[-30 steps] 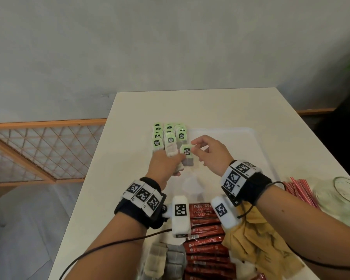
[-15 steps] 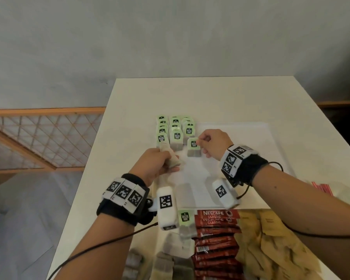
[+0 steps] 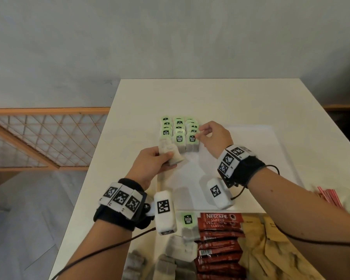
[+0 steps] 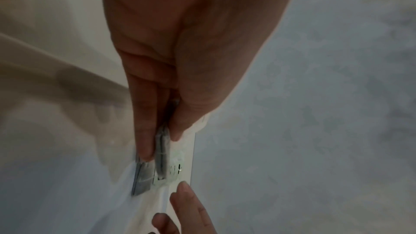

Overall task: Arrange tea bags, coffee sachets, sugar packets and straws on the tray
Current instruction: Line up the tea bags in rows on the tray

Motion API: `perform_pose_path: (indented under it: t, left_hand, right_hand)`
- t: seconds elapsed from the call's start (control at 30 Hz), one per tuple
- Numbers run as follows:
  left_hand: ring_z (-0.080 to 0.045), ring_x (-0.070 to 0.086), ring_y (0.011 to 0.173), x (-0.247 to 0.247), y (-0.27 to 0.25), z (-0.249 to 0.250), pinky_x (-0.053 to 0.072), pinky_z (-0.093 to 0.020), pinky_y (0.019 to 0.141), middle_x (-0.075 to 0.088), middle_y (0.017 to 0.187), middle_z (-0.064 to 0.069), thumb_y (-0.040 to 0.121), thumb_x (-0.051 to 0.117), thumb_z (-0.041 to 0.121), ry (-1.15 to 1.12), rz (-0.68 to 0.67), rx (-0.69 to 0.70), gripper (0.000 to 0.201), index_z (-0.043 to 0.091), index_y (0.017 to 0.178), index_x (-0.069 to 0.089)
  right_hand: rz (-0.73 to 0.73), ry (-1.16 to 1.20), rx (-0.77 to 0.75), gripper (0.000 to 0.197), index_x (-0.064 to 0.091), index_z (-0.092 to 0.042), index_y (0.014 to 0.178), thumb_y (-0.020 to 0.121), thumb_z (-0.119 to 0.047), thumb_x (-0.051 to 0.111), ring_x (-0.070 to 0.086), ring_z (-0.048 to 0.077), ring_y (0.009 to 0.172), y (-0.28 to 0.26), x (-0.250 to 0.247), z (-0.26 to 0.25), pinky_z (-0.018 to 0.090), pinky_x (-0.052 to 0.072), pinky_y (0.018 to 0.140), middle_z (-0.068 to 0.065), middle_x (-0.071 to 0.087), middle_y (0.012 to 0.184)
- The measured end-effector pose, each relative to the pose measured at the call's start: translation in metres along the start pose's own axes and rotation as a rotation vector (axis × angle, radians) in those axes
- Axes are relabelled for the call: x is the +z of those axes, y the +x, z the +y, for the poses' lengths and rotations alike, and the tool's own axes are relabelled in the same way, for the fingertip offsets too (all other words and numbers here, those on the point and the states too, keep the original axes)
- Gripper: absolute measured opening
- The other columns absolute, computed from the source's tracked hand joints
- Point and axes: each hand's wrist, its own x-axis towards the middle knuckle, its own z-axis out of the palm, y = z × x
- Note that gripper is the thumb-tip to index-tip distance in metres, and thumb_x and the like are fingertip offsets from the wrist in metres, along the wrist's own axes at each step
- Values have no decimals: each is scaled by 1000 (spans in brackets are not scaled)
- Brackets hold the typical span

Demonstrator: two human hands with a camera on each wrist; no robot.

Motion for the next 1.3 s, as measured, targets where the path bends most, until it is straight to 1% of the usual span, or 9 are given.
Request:
perform_pose_path:
  t: [0.27,0.4,0.53,0.67,0.73,0.83,1.0,1.2,1.3]
  left_hand:
    - [-21,74,87,27,-20,3,60,-25,72,74,101,-14,90,66,5,40,-59,70,25,-1,114,66]
    - [-19,74,84,37,-29,4,60,-26,70,75,100,-14,90,67,6,121,-79,131,24,1,114,67]
    - [-22,73,91,36,-35,5,61,-30,72,75,95,-12,90,71,18,232,23,245,22,6,108,72]
    - [-26,69,72,37,-37,4,60,-43,74,62,61,-3,91,68,36,465,259,408,30,7,92,75]
    - [-21,60,56,46,-43,4,60,-45,71,54,51,4,90,68,33,500,244,453,30,4,82,73]
    - [-10,60,55,62,-52,3,61,-44,68,62,58,-9,89,69,17,518,172,493,20,2,77,72]
    - [-7,65,60,66,-55,7,61,-35,72,63,59,12,88,71,12,457,158,480,11,17,80,75]
    - [-16,72,67,58,-45,7,62,-32,67,74,80,-16,92,65,14,344,190,353,18,-1,84,72]
    - [-17,70,62,52,-44,4,62,-34,68,72,74,-13,89,69,12,323,132,284,10,5,82,72]
  right_hand:
    - [-261,226,-61,13,72,-18,96,86,-26,71,61,13,63,-50,-18,-15,28,51,58,8,69,89]
    - [-231,269,-93,4,71,-17,88,85,-19,73,58,10,58,-66,-21,-14,26,50,57,-4,64,69]
    - [-165,354,-77,6,70,-13,80,83,-13,75,58,13,57,-75,-28,-15,28,53,58,1,63,64]
    - [-44,327,-28,13,66,-9,76,81,-14,77,62,18,54,-74,-32,-17,36,58,62,5,66,61]
    - [-34,296,-22,16,63,-8,76,81,-15,76,66,22,55,-74,-32,-20,41,61,65,8,68,61]
    - [-63,251,-29,11,60,-7,76,81,-10,70,70,24,58,-78,-31,-26,44,61,70,8,70,63]
    - [-127,353,-4,10,61,-5,80,83,-10,69,72,26,66,-79,-32,-33,49,60,76,11,72,71]
    - [-185,323,-49,7,67,-8,93,86,-7,67,65,23,60,-76,-36,-36,44,61,69,14,70,75]
    - [-143,133,-119,12,68,-21,98,88,-16,68,61,17,54,-69,-34,-29,28,55,53,5,66,80]
